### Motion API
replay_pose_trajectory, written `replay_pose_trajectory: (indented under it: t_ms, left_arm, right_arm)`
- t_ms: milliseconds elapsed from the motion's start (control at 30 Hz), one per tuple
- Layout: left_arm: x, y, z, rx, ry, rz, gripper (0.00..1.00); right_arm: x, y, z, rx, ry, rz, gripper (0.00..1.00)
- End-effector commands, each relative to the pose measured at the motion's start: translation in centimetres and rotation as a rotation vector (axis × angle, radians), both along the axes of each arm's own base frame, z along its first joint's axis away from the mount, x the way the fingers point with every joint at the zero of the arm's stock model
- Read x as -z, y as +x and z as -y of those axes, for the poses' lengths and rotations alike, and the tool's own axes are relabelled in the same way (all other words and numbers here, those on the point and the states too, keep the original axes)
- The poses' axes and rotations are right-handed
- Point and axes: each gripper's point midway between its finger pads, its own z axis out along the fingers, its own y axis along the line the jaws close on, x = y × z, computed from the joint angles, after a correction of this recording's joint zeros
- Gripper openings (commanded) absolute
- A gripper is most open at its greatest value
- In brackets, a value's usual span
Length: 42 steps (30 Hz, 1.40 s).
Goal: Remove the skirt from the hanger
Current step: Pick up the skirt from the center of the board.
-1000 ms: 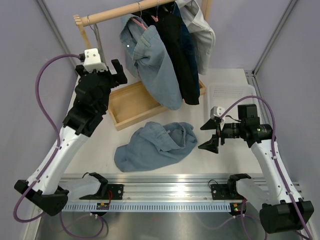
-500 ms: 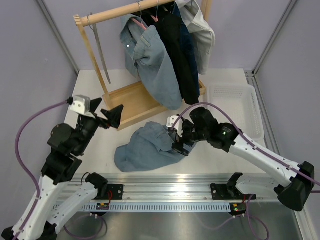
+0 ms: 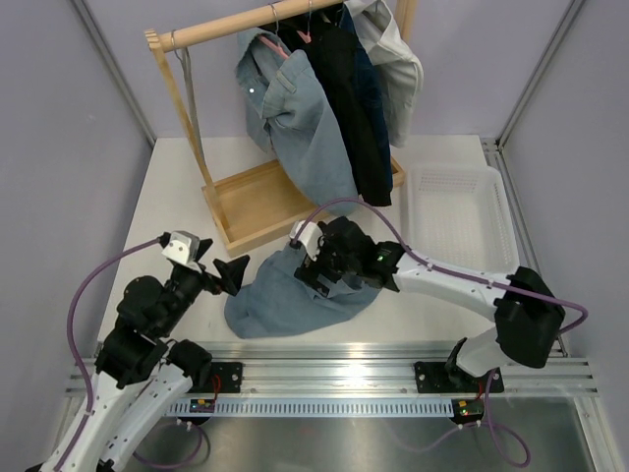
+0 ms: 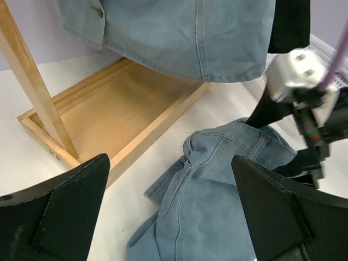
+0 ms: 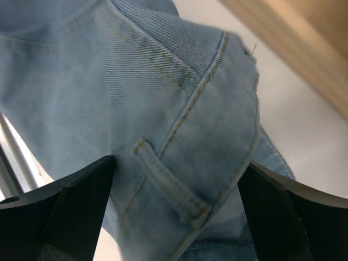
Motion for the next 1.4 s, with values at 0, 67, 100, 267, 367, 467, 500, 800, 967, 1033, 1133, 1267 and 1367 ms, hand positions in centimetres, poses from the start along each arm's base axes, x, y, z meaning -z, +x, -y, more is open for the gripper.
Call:
replay_pose_trajectory:
  t_ms: [0,67,100,267,367,467,500,800,967,1033,1133,1267,1367]
  left_arm:
    - [-0.2,-0.1,-0.4,-0.015,-0.013,0.051,0.99]
    - [-0.3,-0.2,-0.4,-0.010,-0.016,0.062,0.99]
    - [-0.3,-0.2,-0.4,-0.009,-0.016,0.062,0.99]
    - [-0.1,-0.3,-0.4,-0.006,-0.008,0.048,0.99]
    - [-0.1,-0.4,-0.4,-0.004,-0.013,0.051,0.99]
    - [-0.2,-0.5,-0.6,-0.010,-0.016,0.056,0.99]
    - [-0.2,-0.5,-0.6,-0.013,-0.016,0.055,0.99]
    - [0.0,-0.5,-0.4,-0.001,-0.004,0.049,0.99]
    - [0.1,-0.4,-0.4,-0.004,-0.003,0.042,0.99]
    - [0.0,-0.4,-0.5,-0.008,-0.005,0.045,0.99]
    - [0.1,-0.3,-0.4,-0.005,-0.003,0.041,0.99]
    - [0.3,-0.3,-0.3,-0.002,0.003,0.028,0.99]
    - [0.4,-0.3,-0.3,-0.001,0.006,0.025,0.99]
  right_arm:
    - [1.5,0.9,-0.6,0.018,-0.036,0.016,0.99]
    - [3.2,-0.9,-0.9,-0.061,-0.056,-0.068,0.93]
    - [3.7,-1.5,-1.0,-0.092,-0.064,-0.090,0.89]
    - [6.0,-2.5,-0.9,-0.137,-0.121,-0.155,0.63]
    - [6.6,-2.3,-0.6,-0.141,-0.137,-0.194,0.33]
    - [4.2,-1.4,-0.6,-0.162,-0.089,-0.255,0.02]
    - [3.5,-1.2,-0.4,-0.173,-0.078,-0.269,0.00]
    - [-13.2,-2.4,4.8,-0.474,0.050,-0.177,0.02]
    - [-22.7,-3.0,6.9,-0.421,0.165,0.014,0.00]
    - [-26.4,-2.8,8.1,-0.356,0.227,0.098,0.00]
    - [-31.3,-1.5,10.6,-0.244,0.302,0.232,0.00]
    - [-37.2,0.0,14.6,-0.085,0.376,0.394,0.00]
    - [-41.3,0.7,18.0,0.038,0.410,0.525,0.00]
